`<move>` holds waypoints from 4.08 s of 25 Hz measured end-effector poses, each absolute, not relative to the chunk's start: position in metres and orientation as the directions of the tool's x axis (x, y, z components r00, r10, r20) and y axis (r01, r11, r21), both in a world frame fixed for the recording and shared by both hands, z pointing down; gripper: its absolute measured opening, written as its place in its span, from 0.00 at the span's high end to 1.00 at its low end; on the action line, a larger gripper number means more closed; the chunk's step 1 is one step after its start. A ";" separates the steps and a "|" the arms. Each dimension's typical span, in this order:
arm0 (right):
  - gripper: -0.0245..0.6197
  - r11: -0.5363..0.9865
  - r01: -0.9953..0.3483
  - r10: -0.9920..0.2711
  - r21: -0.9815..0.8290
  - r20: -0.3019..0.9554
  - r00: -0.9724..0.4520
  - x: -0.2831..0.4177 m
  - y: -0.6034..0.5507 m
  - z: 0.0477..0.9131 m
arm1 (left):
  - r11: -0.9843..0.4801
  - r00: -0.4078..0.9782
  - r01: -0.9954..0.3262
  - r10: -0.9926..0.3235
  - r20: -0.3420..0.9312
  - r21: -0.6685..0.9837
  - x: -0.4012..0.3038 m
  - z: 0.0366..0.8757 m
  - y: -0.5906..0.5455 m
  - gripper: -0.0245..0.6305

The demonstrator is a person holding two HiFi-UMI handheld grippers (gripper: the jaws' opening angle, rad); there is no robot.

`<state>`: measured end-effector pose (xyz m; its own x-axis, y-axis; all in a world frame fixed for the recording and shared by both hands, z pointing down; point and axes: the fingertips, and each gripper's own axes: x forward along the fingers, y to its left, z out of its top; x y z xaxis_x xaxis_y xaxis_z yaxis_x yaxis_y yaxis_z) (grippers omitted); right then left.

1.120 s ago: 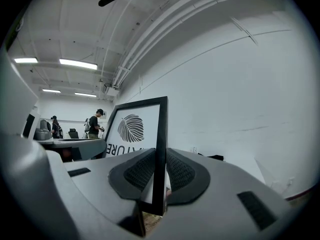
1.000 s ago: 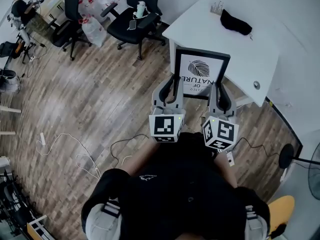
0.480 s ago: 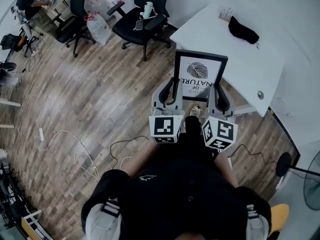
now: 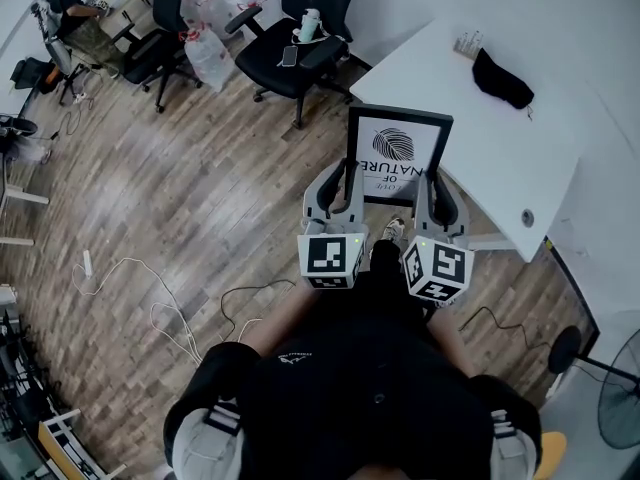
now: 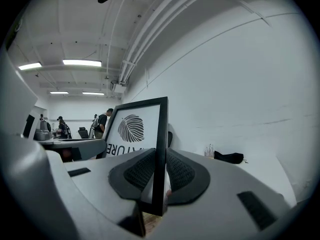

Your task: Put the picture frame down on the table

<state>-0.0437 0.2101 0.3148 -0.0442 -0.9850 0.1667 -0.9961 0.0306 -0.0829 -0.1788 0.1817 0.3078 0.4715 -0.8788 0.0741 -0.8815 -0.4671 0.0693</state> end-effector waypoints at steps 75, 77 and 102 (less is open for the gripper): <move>0.86 -0.527 -0.845 -0.836 -0.092 0.237 0.495 0.213 -0.109 0.338 | -0.873 0.877 -0.478 -0.467 0.114 0.098 0.115 0.328 -0.207 0.85; 0.86 -0.550 -0.829 -0.821 -0.097 0.243 0.516 0.210 -0.115 0.341 | -0.887 0.890 -0.452 -0.441 0.119 0.094 0.116 0.330 -0.215 0.85; 0.86 -0.665 -0.718 -0.688 -0.207 0.545 0.480 0.172 -0.160 0.481 | -0.915 0.874 -0.338 -0.217 0.434 0.222 0.090 0.472 -0.271 0.85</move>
